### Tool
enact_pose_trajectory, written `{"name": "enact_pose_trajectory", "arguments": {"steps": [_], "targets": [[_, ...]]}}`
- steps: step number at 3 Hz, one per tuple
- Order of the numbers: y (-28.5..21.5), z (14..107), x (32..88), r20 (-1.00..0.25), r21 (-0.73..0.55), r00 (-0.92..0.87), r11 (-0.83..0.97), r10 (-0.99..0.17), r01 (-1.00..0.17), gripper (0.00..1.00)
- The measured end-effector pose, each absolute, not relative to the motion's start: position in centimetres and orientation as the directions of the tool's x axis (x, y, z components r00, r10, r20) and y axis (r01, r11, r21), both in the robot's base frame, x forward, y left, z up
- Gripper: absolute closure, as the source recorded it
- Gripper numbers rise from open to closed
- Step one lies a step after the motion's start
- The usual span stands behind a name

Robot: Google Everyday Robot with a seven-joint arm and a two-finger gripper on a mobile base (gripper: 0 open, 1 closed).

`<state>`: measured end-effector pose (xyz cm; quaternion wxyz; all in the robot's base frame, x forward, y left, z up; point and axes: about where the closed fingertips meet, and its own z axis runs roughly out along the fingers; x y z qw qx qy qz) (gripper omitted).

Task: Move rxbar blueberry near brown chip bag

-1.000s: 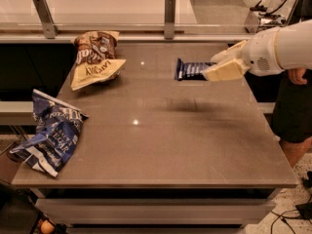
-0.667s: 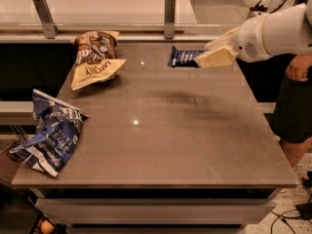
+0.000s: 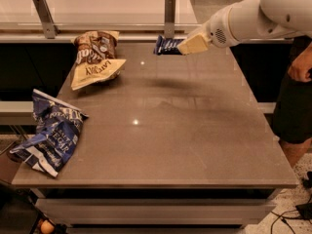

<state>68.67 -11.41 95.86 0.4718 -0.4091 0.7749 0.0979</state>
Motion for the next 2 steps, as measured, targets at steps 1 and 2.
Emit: {"name": "enact_pose_trajectory", "arguments": {"steps": [1, 2], "targets": [[-10.0, 94.9, 71.5, -0.825, -0.222, -0.22, 0.657, -0.52, -0.72, 1.0], [-8.5, 93.6, 74.1, -0.841, -0.211, -0.217, 0.67, -0.495, -0.711, 1.0]]}}
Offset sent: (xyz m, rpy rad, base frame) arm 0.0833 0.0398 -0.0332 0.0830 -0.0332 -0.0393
